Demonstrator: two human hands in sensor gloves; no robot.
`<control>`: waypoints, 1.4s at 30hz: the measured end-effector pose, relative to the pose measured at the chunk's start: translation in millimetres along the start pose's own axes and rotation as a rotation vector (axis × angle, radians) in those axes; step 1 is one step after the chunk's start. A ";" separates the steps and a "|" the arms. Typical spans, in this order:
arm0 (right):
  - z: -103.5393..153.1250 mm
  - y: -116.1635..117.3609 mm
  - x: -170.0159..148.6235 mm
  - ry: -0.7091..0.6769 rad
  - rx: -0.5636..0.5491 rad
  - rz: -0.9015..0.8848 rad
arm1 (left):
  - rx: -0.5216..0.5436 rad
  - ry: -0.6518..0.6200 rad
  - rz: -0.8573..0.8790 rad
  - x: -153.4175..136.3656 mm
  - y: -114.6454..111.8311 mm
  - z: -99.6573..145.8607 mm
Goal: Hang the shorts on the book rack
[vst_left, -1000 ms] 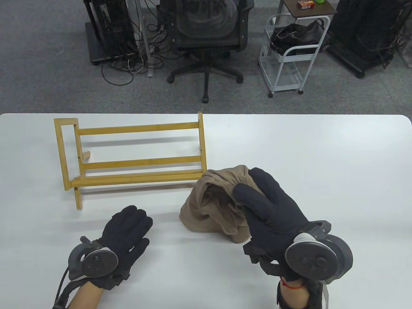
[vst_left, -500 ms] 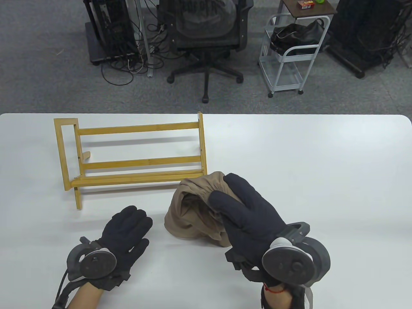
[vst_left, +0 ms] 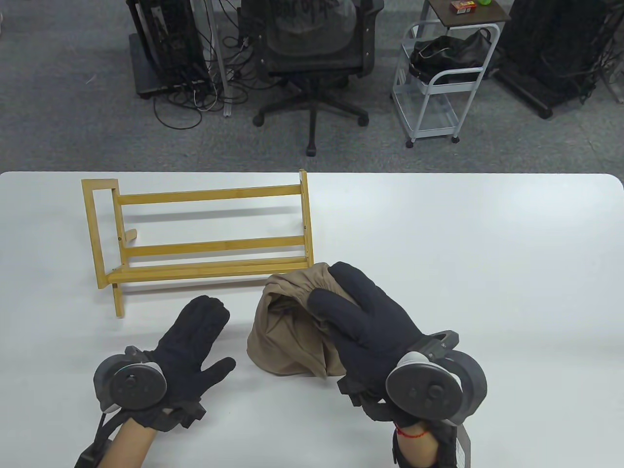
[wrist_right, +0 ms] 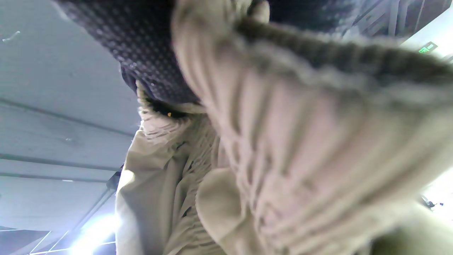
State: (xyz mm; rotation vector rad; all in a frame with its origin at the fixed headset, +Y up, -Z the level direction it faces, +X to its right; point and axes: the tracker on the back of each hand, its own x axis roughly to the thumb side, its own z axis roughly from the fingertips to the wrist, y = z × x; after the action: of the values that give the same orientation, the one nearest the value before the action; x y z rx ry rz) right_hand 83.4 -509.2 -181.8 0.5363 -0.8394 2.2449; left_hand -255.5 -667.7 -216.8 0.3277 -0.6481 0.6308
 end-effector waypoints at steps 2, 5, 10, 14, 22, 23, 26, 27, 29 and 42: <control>0.1 0.4 -0.3 0.000 0.001 0.004 | -0.019 -0.026 0.041 4.0 -0.3 -9.0; 0.6 0.4 0.3 -0.004 0.003 0.006 | -0.028 -0.064 0.112 11.9 -3.2 -25.3; 2.1 1.1 3.3 -0.017 0.008 0.007 | -0.062 -0.094 0.246 23.5 -6.2 -53.5; 2.4 3.1 5.2 -0.026 0.018 0.004 | -0.084 -0.136 0.364 36.7 -6.6 -74.6; 2.8 5.1 7.2 -0.040 0.027 -0.016 | -0.056 -0.219 0.489 54.6 -7.9 -105.4; 2.8 5.5 7.2 -0.041 0.029 -0.022 | -0.054 -0.221 0.489 55.9 -8.6 -107.4; 2.4 6.6 7.7 -0.045 0.036 -0.035 | -0.057 -0.226 0.461 60.5 -10.8 -114.2; 2.1 7.3 7.7 -0.046 0.037 -0.040 | -0.048 -0.229 0.464 61.8 -11.6 -116.8; 1.6 8.4 7.5 -0.046 0.039 -0.043 | -0.036 -0.230 0.493 63.3 -13.6 -120.3; -1.4 20.6 6.8 -0.062 0.045 -0.052 | 0.190 -0.192 0.643 57.1 -12.6 -119.5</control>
State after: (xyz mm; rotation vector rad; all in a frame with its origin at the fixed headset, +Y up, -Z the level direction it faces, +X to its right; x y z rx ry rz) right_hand 63.9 -516.9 -187.4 0.6447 -0.7986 2.2136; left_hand -157.3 -596.3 -271.2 0.3596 -0.8884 1.2924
